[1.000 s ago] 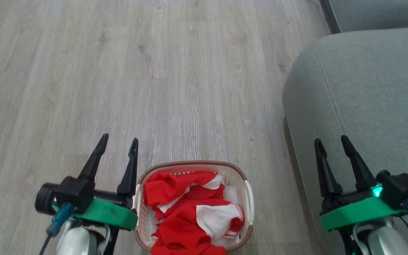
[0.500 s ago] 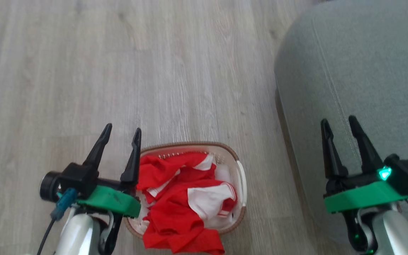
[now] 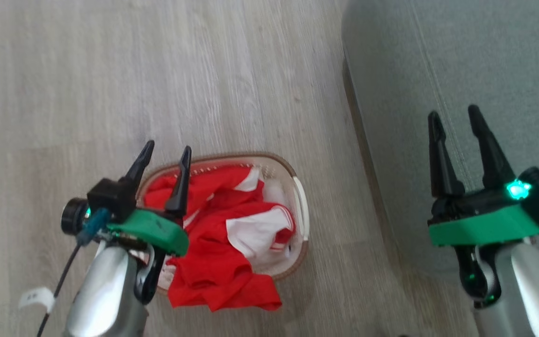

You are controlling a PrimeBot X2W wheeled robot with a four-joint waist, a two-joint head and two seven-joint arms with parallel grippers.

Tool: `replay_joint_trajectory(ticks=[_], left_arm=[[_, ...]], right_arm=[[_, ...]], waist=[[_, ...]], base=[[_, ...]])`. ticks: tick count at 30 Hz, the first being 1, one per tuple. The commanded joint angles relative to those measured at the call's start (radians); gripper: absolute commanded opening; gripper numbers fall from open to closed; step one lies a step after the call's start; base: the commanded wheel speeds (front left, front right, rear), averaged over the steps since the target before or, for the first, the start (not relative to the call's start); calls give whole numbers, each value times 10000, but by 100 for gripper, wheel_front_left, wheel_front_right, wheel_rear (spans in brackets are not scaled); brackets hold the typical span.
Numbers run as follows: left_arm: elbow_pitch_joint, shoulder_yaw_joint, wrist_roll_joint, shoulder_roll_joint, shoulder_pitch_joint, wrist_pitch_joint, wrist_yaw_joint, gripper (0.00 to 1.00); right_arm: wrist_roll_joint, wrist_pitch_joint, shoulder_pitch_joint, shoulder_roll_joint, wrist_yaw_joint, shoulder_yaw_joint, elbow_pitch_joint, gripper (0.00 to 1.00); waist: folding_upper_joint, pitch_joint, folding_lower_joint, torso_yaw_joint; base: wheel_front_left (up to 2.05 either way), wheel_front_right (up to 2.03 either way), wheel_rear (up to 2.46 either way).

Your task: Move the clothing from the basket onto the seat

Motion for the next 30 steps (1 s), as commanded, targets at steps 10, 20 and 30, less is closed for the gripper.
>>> replay_joint_trajectory(ticks=[10, 20, 30], left_arm=[[1939, -391, -624, 457, -1546, 757, -60, 100], [4240, -1653, -1505, 431, -2940, 1646, -60, 100], [5794, -3252, -2480, 444, -4210, 2195, -61, 100]], right_arm=[[-21, -92, -904, 186, -2, 231, -732, 100], [-49, -92, -1541, 262, -2, 208, -1258, 100], [-114, -92, -2221, 447, -2, 323, -1769, 100]], waist=[[0, 1412, -1, -542], [0, 2442, -1, -876], [0, 3735, -1, -1234]], base=[[0, 0, 0], [0, 0, 0], [0, 0, 0]])
